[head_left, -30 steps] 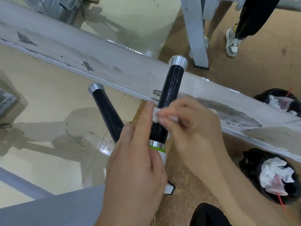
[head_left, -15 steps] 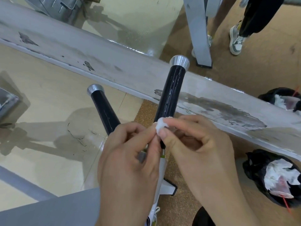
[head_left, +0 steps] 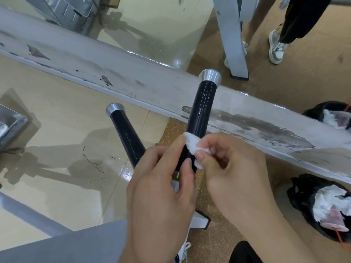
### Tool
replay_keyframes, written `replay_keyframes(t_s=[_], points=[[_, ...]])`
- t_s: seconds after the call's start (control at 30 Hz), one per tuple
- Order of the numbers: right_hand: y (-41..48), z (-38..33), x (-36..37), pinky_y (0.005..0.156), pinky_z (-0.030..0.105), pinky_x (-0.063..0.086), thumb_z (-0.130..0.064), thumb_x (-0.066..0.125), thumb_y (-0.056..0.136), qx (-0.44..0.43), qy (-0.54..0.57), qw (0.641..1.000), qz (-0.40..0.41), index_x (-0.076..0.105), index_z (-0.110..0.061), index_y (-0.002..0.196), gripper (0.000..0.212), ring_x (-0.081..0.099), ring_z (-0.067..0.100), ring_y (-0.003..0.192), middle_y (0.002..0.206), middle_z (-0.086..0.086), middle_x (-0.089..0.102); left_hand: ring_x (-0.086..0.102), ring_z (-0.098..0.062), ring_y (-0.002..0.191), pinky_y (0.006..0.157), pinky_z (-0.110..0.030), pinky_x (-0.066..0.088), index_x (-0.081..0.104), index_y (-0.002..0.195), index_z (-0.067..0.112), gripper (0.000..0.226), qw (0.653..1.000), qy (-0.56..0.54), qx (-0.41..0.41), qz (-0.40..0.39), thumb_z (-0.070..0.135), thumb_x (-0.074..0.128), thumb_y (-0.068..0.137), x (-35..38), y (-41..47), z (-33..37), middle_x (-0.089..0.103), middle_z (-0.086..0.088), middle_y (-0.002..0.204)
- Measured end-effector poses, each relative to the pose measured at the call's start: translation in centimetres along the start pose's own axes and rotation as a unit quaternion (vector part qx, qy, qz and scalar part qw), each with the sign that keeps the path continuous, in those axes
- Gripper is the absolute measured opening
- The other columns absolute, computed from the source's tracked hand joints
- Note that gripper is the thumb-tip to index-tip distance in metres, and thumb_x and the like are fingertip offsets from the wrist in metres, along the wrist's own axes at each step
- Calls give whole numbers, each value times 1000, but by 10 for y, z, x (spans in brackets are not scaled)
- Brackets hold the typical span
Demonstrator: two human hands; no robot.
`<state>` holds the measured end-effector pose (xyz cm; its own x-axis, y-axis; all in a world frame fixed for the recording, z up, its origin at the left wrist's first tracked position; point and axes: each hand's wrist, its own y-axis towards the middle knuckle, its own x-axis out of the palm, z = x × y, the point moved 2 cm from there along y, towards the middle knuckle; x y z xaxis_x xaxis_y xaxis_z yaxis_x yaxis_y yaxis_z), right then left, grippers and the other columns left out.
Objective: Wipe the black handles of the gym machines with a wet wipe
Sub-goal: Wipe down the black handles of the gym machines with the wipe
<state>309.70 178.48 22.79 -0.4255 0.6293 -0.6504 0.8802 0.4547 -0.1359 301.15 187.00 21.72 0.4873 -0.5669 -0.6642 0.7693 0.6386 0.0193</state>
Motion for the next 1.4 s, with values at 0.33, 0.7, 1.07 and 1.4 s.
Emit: replay_keyframes(t_s=[0.33,0.7,1.07,1.4], points=[[11,1,2,68,12,42,-9,62,87,-53,-12,997,49,66,-28,102,25,56,2,77,89,-14,57,50,-7,74,62,-13,35,36,143,38,57,995,52,30,-75,35,37,86,1,7,4,44,13,94],[29,5,5,67,13,41,-7,69,81,-42,54,994,85,73,-21,80,14,59,4,75,76,-14,61,52,-11,68,54,-17,37,52,133,35,52,993,55,36,-101,35,35,83,0,14,2,47,9,91],[30,4,7,67,9,35,-6,66,84,-52,46,995,69,71,-21,86,16,53,0,73,77,-17,55,49,-11,61,48,-24,39,67,105,29,27,994,74,36,-71,31,49,85,-1,26,11,47,10,76],[38,-3,-4,63,17,45,-18,71,81,-3,17,998,57,71,-29,76,12,58,3,63,67,-14,63,47,-7,60,50,-13,32,66,114,30,33,996,61,43,-53,35,50,85,2,26,11,46,13,77]])
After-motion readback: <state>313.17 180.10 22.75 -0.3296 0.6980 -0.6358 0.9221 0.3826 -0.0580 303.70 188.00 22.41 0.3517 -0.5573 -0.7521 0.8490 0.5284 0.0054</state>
